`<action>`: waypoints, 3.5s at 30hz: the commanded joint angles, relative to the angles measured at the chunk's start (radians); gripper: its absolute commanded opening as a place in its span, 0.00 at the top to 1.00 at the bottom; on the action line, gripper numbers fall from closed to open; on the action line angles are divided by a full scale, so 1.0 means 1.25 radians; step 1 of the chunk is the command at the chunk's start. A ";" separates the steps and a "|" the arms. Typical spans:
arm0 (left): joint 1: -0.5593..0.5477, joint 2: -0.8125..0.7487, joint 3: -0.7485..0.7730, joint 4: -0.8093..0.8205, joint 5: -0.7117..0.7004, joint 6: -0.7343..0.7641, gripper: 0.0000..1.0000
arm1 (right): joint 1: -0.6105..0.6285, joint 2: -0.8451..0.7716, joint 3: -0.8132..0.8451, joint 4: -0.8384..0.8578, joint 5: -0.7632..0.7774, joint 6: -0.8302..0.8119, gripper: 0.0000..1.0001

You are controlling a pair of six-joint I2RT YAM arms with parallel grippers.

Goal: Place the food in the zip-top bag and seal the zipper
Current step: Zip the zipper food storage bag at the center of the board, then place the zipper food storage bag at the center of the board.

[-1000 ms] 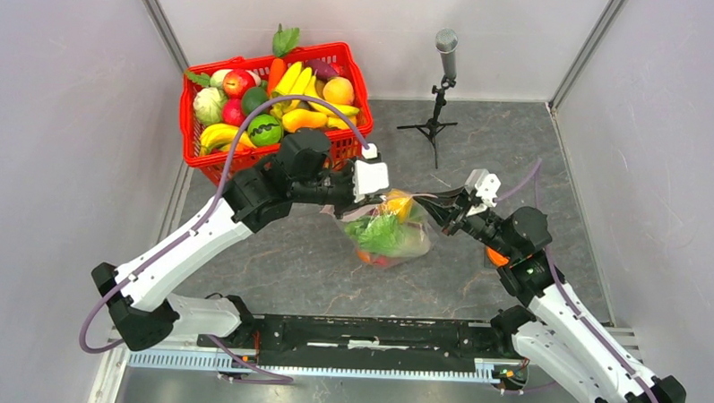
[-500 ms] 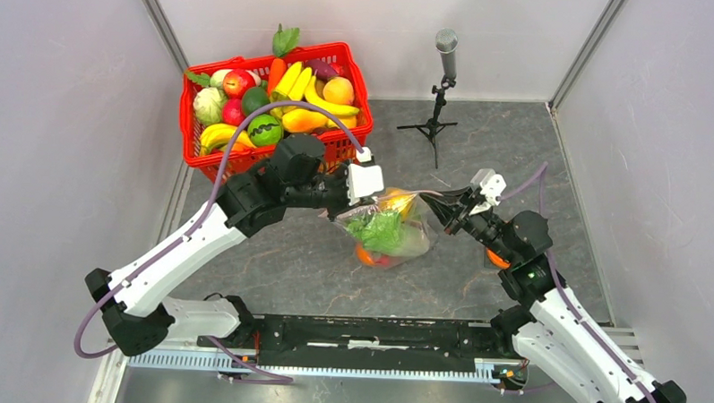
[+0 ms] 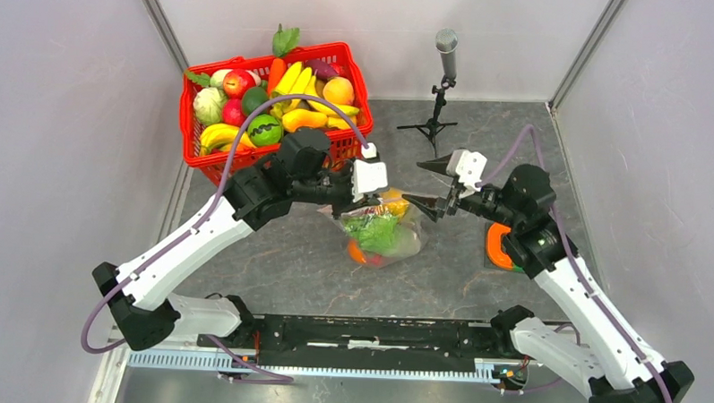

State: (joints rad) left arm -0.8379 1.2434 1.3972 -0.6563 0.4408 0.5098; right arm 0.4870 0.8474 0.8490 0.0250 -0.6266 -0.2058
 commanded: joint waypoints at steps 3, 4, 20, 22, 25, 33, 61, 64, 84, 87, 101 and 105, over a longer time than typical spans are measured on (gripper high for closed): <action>0.000 0.014 0.058 0.037 0.044 0.011 0.98 | -0.001 0.081 0.108 -0.203 -0.209 -0.180 0.31; 0.000 0.015 0.061 0.037 0.047 0.009 0.98 | 0.001 0.087 0.115 -0.216 -0.219 -0.190 0.32; -0.001 0.010 0.060 0.037 0.078 -0.002 0.98 | 0.006 0.135 0.118 -0.189 -0.257 -0.177 0.78; -0.001 0.006 0.055 0.037 0.072 -0.001 0.98 | 0.007 0.128 0.112 -0.184 -0.239 -0.177 0.82; 0.000 -0.003 0.044 0.038 0.058 0.000 0.98 | 0.006 0.108 0.087 -0.154 -0.190 -0.168 1.00; 0.001 -0.037 0.014 0.014 0.010 -0.002 0.98 | 0.006 0.036 -0.017 -0.010 -0.040 -0.079 1.00; 0.053 -0.119 -0.062 -0.053 -0.189 0.002 0.98 | 0.006 -0.048 -0.121 0.095 0.239 0.002 1.00; 0.058 -0.116 -0.067 -0.050 -0.219 0.002 0.98 | 0.006 -0.048 -0.123 0.104 0.240 0.006 1.00; 0.097 -0.116 -0.095 0.130 -0.330 -0.155 0.29 | 0.006 -0.034 -0.115 0.151 0.325 0.040 1.00; 0.118 -0.139 -0.126 0.200 -0.338 -0.210 0.09 | 0.004 -0.009 -0.059 0.128 0.406 0.027 1.00; 0.212 -0.267 -0.256 0.409 -0.440 -0.362 0.00 | 0.006 0.044 0.060 0.147 0.111 0.051 1.00; 0.222 -0.292 -0.273 0.427 -0.470 -0.369 0.00 | 0.026 0.047 -0.055 0.115 -0.196 0.089 0.90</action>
State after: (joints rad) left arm -0.5743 0.9100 1.0756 -0.2081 -0.0856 0.1047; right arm 0.4904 0.8993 0.8680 0.1638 -0.4599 -0.1596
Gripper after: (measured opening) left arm 0.994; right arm 0.029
